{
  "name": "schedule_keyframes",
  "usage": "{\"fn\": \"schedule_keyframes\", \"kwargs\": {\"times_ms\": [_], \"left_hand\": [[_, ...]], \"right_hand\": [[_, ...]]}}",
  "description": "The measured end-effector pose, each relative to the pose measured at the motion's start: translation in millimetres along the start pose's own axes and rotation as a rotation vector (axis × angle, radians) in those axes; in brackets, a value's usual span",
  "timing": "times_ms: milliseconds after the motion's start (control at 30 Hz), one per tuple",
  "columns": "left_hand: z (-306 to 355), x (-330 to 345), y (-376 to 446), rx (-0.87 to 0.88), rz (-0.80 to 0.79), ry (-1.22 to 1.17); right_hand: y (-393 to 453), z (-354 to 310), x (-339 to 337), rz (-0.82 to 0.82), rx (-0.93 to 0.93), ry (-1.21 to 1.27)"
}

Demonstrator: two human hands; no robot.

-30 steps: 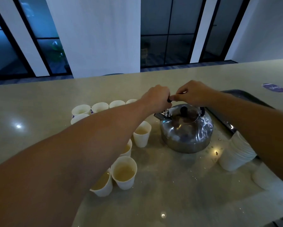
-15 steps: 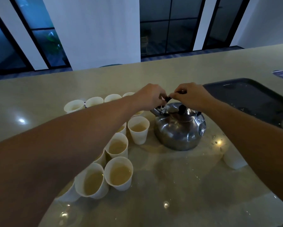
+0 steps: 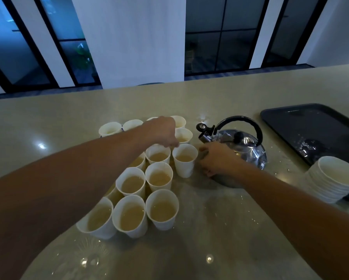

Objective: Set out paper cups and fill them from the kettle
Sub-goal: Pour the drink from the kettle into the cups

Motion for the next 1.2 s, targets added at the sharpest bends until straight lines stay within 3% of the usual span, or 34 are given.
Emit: {"fn": "schedule_keyframes", "kwargs": {"times_ms": [300, 567, 700, 1200], "left_hand": [[-7.8, 4.9, -9.2, -0.048, 0.054, -0.061], [-9.6, 5.1, -9.1, -0.057, 0.07, -0.026], [-18.6, -2.3, -6.7, -0.075, 0.152, -0.091], [-39.8, -20.6, -6.9, -0.136, 0.218, -0.069]], "right_hand": [[1.7, -19.2, 9.2, 0.042, -0.117, -0.041], [6.6, -22.5, 14.0, 0.046, -0.114, -0.054], [11.0, -17.7, 4.3, 0.089, -0.052, -0.079], [27.9, -32.2, 9.6, 0.036, -0.172, -0.005]]}}
Point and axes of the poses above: each hand's wrist, its own y-axis towards the middle knuckle, its own x-axis out of the palm, z = x × y, the point moved 10 cm from there along y, towards the middle knuckle, and after that the axes turned 3 degrees about -x, right-handed, at the moved point
